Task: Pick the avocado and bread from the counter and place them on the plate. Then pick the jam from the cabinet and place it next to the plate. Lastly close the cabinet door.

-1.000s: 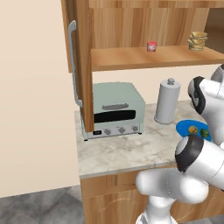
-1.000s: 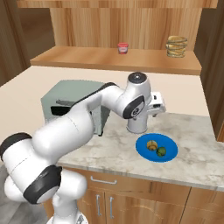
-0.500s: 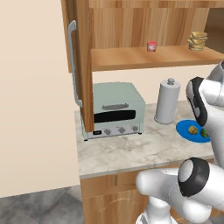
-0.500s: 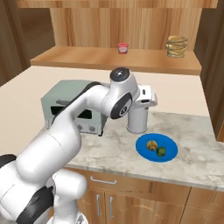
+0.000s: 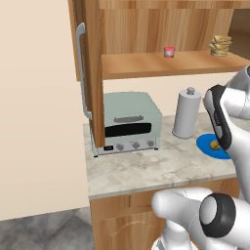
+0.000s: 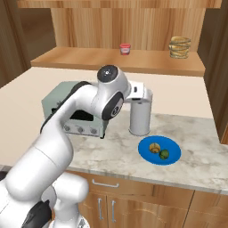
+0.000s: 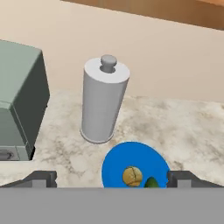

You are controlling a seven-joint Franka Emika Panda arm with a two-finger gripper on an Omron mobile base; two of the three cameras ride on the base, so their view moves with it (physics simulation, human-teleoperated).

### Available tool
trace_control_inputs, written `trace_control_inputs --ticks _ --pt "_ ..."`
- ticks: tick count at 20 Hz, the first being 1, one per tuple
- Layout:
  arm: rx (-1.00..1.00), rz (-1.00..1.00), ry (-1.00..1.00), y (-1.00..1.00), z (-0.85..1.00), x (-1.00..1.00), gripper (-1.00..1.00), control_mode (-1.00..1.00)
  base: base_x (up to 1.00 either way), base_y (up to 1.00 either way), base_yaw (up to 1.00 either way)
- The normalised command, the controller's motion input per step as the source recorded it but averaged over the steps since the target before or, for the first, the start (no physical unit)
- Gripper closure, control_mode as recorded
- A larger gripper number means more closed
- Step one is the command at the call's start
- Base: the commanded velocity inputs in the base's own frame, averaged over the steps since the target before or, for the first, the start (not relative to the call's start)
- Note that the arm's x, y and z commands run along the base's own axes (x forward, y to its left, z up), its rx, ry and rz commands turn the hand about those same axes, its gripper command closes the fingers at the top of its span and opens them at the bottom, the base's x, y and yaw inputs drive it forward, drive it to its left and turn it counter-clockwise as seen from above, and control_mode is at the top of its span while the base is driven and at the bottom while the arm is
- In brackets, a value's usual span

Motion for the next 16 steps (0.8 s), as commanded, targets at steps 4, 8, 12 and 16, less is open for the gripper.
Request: trace_control_inputs --ticks 4,8,12,16 --pt "0.11 0.0 -0.11 0.32 0.4 0.0 -1.0 -1.0 0.0 0.0 0.0" --pt "0.01 0.0 -0.13 0.27 0.47 0.0 -1.0 -1.0 0.0 0.0 0.0" --pt "0.0 -0.02 -0.17 0.3 0.41 0.04 -1.0 -1.0 0.0 0.0 0.0" --pt "0.0 0.0 -0.06 0.27 0.44 0.05 -1.0 -1.0 0.0 0.0 0.0"
